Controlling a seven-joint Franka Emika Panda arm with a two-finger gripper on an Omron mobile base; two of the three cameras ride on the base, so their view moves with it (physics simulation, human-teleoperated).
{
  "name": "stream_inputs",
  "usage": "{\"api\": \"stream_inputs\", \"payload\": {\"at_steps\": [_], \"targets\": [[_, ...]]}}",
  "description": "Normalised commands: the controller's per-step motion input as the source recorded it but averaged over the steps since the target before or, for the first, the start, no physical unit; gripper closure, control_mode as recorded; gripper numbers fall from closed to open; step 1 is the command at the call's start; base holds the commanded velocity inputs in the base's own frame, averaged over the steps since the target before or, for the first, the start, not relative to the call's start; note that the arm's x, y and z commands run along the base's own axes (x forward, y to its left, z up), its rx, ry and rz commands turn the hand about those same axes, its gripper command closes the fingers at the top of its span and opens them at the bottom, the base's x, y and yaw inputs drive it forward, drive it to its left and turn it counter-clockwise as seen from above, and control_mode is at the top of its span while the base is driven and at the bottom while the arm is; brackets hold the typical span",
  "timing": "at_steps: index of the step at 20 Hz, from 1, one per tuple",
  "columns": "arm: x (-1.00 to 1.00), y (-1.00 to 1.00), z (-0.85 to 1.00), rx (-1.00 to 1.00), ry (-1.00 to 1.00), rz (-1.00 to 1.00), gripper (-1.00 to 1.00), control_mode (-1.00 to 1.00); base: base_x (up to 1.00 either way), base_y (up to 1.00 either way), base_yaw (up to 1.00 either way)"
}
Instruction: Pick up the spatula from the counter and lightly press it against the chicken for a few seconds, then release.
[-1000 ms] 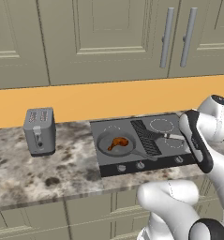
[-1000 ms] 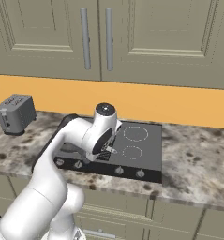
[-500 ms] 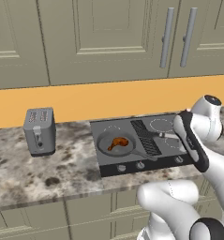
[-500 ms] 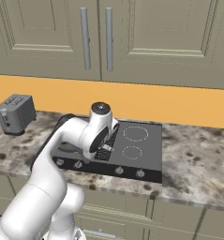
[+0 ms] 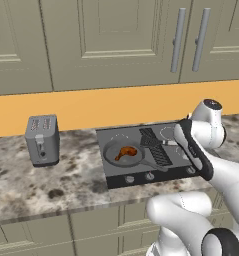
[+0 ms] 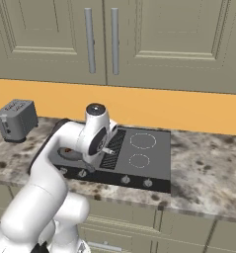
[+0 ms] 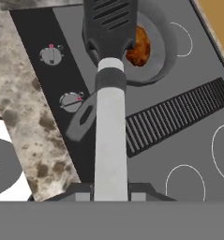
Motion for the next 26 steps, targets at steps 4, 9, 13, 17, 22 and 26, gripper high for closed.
{"api": "stream_inputs", "payload": {"at_steps": [4,9,13,17,22,26], "targets": [[0.18,0.2,0.0,-0.06,0.0,0.0,1.0,-1.0,0.0,0.0,0.0],[0.14,0.18,-0.01,-0.05,0.0,0.0,1.0,-1.0,0.0,0.0,0.0],[0.15,0.16,-0.09,-0.07,0.02,0.0,1.0,-1.0,0.0,0.0,0.0],[0.17,0.18,-0.08,-0.07,0.03,0.0,1.0,-1.0,0.0,0.0,0.0],[0.18,0.15,-0.02,-0.05,0.02,0.0,1.0,-1.0,0.0,0.0,0.0],[0.13,0.05,0.0,-0.04,0.01,0.0,1.0,-1.0,0.0,0.0,0.0]]}}
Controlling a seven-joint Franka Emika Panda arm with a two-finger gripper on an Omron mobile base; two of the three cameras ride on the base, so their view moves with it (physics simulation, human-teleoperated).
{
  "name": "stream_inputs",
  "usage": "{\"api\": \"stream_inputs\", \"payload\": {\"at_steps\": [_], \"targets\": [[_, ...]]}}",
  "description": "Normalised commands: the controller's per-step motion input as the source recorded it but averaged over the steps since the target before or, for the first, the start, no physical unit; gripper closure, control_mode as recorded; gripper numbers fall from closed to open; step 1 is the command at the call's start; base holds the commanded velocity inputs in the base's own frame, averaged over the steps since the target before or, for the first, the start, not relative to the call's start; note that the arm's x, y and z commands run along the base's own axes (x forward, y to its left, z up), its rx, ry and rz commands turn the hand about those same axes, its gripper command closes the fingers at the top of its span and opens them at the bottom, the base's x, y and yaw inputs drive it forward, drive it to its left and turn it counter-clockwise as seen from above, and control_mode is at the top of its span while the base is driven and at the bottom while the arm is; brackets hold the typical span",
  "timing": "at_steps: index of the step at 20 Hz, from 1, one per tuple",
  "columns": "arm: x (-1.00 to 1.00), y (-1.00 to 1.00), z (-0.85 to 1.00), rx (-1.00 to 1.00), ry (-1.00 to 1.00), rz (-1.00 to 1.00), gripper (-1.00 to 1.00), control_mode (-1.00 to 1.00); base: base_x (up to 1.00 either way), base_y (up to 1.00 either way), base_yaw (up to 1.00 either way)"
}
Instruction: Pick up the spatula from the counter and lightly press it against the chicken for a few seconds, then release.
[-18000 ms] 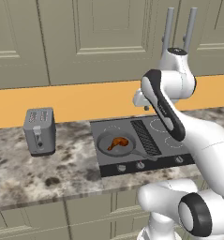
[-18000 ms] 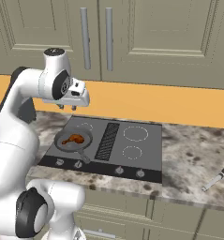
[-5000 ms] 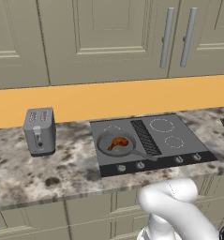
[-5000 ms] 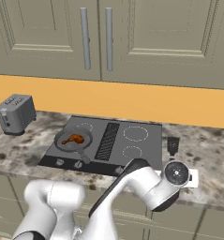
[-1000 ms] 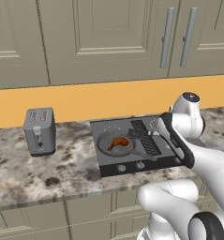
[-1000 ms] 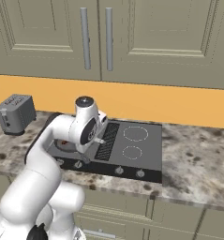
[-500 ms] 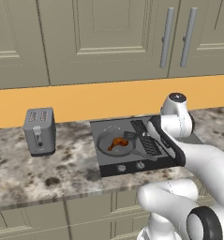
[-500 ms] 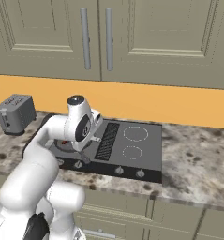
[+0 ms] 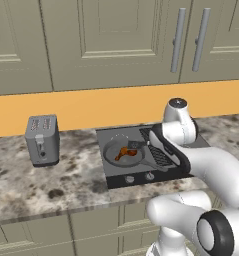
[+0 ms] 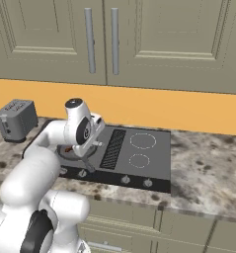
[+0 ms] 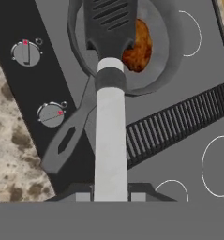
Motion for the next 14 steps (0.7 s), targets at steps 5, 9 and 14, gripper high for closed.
{"api": "stream_inputs", "payload": {"at_steps": [5,9,14], "targets": [[0.04,0.0,-0.07,-0.03,0.01,0.0,1.0,-1.0,0.0,0.0,0.0],[0.0,0.0,-0.13,-0.03,0.0,0.0,1.0,-1.0,0.0,0.0,0.0],[0.04,0.0,-0.08,-0.01,0.0,0.01,1.0,-1.0,0.0,0.0,0.0]]}}
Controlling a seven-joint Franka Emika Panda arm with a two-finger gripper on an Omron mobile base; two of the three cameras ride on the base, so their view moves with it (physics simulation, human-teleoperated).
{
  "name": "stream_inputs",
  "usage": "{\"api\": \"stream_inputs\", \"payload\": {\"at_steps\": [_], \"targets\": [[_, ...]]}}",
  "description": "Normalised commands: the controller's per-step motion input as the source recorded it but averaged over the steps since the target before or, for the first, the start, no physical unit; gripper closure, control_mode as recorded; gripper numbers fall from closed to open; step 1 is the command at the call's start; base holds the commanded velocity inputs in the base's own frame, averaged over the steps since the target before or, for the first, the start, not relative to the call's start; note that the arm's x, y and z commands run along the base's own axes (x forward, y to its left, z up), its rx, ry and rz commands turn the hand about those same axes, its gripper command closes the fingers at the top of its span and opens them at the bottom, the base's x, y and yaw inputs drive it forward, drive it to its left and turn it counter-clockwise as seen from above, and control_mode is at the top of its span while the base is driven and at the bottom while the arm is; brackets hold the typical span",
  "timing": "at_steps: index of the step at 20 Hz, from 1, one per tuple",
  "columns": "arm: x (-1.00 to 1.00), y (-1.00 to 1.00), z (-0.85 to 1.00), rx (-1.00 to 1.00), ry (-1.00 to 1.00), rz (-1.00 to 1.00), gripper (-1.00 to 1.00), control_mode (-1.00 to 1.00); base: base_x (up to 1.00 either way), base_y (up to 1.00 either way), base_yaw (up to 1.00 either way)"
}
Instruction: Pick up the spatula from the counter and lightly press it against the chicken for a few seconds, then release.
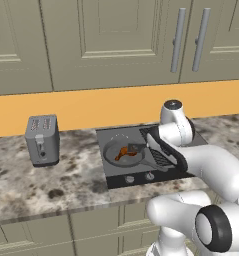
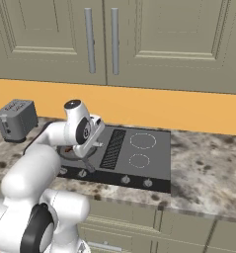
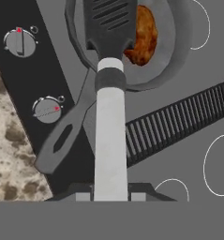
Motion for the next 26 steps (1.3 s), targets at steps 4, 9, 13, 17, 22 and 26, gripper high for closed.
{"api": "stream_inputs", "payload": {"at_steps": [4,9,13,17,22,26], "targets": [[0.13,0.0,-0.05,0.0,0.0,0.01,1.0,-1.0,0.0,0.0,0.0],[0.21,0.0,-0.08,0.0,0.03,0.01,1.0,-1.0,0.0,0.0,0.0],[0.14,0.0,-0.14,-0.01,0.03,0.01,1.0,-1.0,0.0,0.0,0.0],[0.04,0.0,-0.12,-0.01,0.02,0.01,1.0,-1.0,0.0,0.0,0.0],[0.0,0.0,-0.05,-0.01,0.0,0.01,1.0,-1.0,0.0,0.0,0.0],[0.03,0.0,-0.05,0.0,0.0,0.01,1.0,-1.0,0.0,0.0,0.0]]}}
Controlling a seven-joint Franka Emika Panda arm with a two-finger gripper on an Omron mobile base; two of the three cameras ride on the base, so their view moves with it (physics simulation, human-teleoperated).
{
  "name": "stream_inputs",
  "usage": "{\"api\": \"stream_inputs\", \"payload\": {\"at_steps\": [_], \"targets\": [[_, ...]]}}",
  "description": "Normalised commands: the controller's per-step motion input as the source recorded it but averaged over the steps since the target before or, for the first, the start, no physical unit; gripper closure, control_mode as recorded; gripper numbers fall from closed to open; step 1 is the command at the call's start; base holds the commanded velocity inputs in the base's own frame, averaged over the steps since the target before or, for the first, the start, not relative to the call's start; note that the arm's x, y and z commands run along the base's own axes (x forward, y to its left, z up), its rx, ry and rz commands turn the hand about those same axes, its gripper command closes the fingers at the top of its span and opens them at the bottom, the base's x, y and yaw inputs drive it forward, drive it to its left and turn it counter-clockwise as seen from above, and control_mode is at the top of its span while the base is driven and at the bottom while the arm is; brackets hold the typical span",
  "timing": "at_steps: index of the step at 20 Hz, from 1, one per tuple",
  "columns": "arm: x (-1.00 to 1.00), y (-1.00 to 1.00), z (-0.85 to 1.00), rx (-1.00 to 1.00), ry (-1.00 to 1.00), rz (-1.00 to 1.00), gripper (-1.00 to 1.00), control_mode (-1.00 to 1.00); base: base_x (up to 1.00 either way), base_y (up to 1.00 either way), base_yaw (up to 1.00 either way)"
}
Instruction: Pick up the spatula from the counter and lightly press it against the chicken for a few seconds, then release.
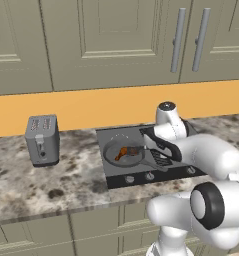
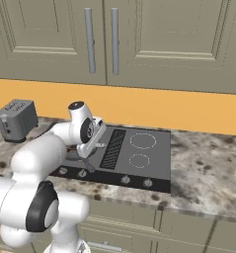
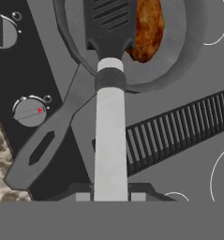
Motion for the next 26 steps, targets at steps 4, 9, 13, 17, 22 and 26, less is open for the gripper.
{"api": "stream_inputs", "payload": {"at_steps": [4,9,13,17,22,26], "targets": [[0.08,0.0,-0.07,0.0,0.0,0.01,1.0,-1.0,0.0,0.0,0.0],[0.15,0.0,-0.1,0.0,0.0,0.01,1.0,-1.0,0.0,0.0,0.0],[0.15,0.0,-0.09,0.0,0.0,0.01,1.0,-1.0,0.0,0.0,0.0],[0.13,0.0,-0.05,0.0,0.0,0.01,1.0,-1.0,0.0,0.0,0.0],[0.05,0.0,-0.08,0.0,0.0,0.01,1.0,-1.0,0.0,0.0,0.0],[0.05,0.0,-0.11,0.0,0.0,0.01,1.0,-1.0,0.0,0.0,0.0]]}}
